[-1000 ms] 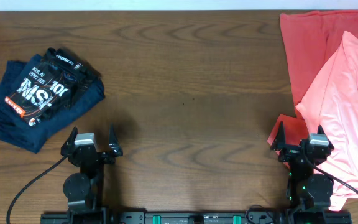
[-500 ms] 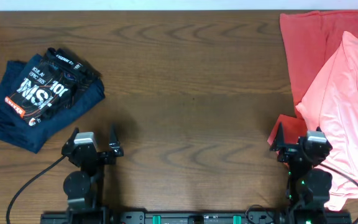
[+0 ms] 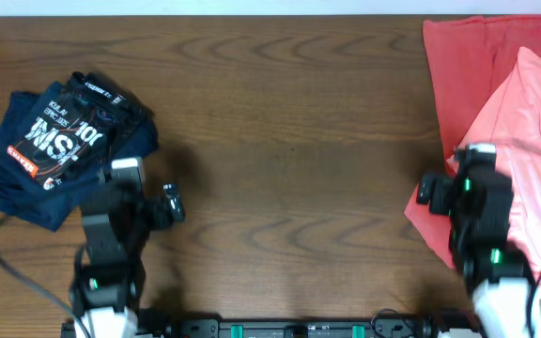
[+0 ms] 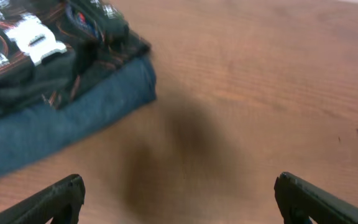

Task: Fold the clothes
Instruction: 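Move the right gripper down onto the salmon-pink shirt and grasp it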

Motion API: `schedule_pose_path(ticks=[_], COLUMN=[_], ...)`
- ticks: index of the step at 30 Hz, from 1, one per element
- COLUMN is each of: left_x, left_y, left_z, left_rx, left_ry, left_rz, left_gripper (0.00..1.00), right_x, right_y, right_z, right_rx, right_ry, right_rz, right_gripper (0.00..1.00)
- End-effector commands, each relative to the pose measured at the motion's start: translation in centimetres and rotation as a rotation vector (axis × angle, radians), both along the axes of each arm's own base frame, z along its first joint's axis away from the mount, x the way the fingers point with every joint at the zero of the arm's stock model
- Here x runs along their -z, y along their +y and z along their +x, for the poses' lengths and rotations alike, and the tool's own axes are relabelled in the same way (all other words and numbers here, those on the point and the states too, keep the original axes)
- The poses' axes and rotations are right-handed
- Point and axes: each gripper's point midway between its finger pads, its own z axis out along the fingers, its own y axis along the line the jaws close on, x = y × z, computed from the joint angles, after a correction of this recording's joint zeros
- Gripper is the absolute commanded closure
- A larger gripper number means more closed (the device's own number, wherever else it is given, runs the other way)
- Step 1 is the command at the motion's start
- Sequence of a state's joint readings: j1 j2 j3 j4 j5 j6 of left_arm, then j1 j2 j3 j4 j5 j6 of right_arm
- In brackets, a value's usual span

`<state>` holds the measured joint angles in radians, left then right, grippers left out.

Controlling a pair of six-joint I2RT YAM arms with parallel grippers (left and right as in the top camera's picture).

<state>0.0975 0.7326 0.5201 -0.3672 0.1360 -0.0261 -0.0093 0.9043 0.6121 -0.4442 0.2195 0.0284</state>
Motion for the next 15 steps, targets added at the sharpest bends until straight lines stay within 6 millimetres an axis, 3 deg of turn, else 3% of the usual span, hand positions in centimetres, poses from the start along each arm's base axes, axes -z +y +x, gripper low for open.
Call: schedule_pose_path(ticks=[1, 5, 8, 11, 15], left_x=[-0.9, -0.1, 0.8, 1.7, 2.0], left_y=[0.0, 0.1, 0.1, 0.2, 0.2], left_z=[1.3, 2.1, 2.6, 2.7, 2.7], left_rx=[0.003, 0.002, -0.021, -0.035, -0.035], left_ry=[0.089, 0.225, 0.268, 0.298, 0.309], left_rz=[-0.021, -0.035, -0.061, -0.077, -0.078], left_gripper=[0.02, 0.02, 0.02, 0.02, 0.02], right_x=[0.2, 2.0, 4.0, 6.3, 8.9], right_y=[-1.1, -0.8, -1.7, -3.7, -6.7], right_z=[2.1, 4.9, 6.1, 6.7, 6.7], right_rx=[0.047, 0.017, 0.044, 0.126, 0.299], right_ry=[0.106, 0.219, 0.261, 0.290, 0.304], right_rz=[0.028, 0.117, 0.119, 0.115, 0.141], right_gripper=[0.01, 0.01, 0.01, 0.01, 0.10])
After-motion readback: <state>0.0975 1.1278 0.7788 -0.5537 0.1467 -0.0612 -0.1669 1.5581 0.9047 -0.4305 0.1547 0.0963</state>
